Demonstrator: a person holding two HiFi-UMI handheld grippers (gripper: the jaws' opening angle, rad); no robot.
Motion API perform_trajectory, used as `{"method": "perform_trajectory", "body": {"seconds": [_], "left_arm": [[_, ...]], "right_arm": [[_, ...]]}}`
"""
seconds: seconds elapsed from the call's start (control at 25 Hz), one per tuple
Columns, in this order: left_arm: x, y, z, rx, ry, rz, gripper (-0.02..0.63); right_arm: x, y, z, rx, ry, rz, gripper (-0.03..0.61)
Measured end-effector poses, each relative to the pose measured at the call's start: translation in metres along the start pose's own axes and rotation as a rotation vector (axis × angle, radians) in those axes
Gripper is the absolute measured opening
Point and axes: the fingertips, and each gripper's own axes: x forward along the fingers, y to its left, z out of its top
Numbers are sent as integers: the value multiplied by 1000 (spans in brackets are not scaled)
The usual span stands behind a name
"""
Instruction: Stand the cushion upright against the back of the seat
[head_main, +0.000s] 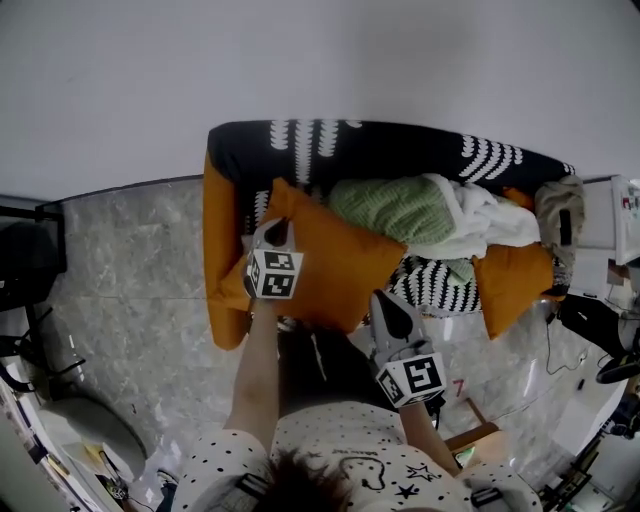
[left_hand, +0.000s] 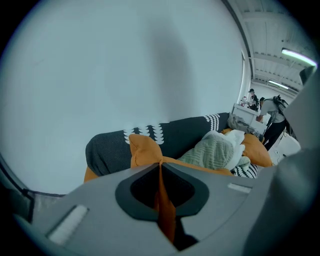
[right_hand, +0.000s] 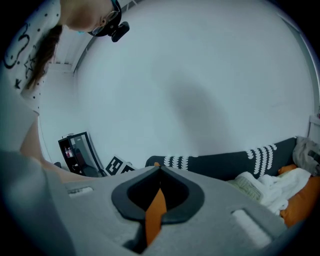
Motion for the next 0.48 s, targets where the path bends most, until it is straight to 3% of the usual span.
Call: {"method": "perform_trajectory", "body": {"seconds": [0.2, 0.48], "left_arm": [[-19, -17, 17, 11, -48, -29, 14], [-38, -17, 64, 96, -145, -38, 13]], "right_arm": [[-5, 4, 11, -10, -31, -3, -2], [-15, 2, 14, -9, -58, -16, -2]]}}
